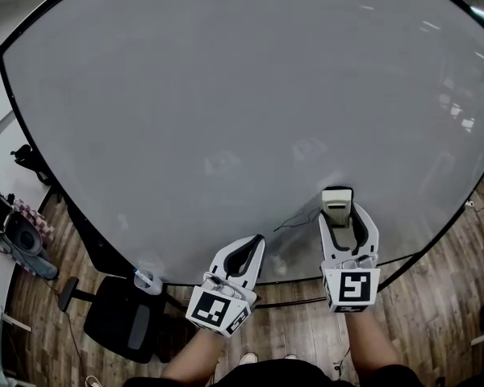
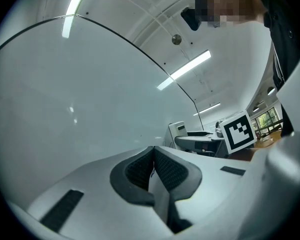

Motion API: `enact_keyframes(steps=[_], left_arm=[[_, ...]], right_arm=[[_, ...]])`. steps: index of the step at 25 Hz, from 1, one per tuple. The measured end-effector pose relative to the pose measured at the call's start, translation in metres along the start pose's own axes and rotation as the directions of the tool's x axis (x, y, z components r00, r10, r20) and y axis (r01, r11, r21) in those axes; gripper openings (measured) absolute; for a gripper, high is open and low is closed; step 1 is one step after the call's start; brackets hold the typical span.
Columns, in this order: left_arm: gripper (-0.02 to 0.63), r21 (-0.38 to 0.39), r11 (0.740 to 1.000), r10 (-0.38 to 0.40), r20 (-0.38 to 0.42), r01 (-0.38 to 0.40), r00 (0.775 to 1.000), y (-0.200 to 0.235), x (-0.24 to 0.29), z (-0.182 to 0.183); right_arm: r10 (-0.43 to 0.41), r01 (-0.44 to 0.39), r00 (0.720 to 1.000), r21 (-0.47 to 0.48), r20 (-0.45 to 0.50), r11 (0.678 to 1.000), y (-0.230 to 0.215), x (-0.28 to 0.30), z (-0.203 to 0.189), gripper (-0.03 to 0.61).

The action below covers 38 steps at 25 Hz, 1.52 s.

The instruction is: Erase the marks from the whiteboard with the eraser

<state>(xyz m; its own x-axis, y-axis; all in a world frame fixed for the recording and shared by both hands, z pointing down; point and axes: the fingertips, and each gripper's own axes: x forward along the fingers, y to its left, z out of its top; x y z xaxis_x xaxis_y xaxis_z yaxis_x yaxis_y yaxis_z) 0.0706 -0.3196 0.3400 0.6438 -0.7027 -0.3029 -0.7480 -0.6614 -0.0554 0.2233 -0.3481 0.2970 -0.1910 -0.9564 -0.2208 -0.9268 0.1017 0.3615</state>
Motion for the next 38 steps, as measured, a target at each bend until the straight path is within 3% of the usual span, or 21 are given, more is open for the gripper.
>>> enact_keyframes(steps=[8, 16, 20, 25, 38], left_arm=[[0.018, -0.012, 1.000, 0.023, -0.015, -0.023, 1.000, 0.005, -0.010, -0.005], [0.019, -0.050, 0.997, 0.055, -0.057, -0.058, 0.997, 0.012, -0.024, -0.023], [0.019, -0.048, 0.997, 0.054, -0.066, -0.057, 0.996, 0.013, -0.026, -0.026], [0.019, -0.047, 0.997, 0.062, -0.062, -0.065, 0.996, 0.018, -0.029, -0.024], [0.020, -0.024, 0.994, 0.106, -0.057, -0.107, 0.993, 0.033, -0.040, -0.018]], right_arm=[[0.054, -0.053, 0.998, -0.026, 0.022, 0.998, 0.033, 0.004, -0.001, 0.249], [0.106, -0.110, 0.993, -0.097, -0.048, 0.989, 0.057, 0.004, -0.011, 0.249], [0.145, -0.150, 0.987, -0.081, -0.068, 0.985, 0.076, 0.005, -0.019, 0.249], [0.197, -0.204, 0.975, -0.064, -0.102, 0.977, 0.101, 0.004, -0.033, 0.249], [0.326, -0.359, 0.921, -0.137, -0.215, 0.923, 0.178, -0.002, -0.068, 0.249]])
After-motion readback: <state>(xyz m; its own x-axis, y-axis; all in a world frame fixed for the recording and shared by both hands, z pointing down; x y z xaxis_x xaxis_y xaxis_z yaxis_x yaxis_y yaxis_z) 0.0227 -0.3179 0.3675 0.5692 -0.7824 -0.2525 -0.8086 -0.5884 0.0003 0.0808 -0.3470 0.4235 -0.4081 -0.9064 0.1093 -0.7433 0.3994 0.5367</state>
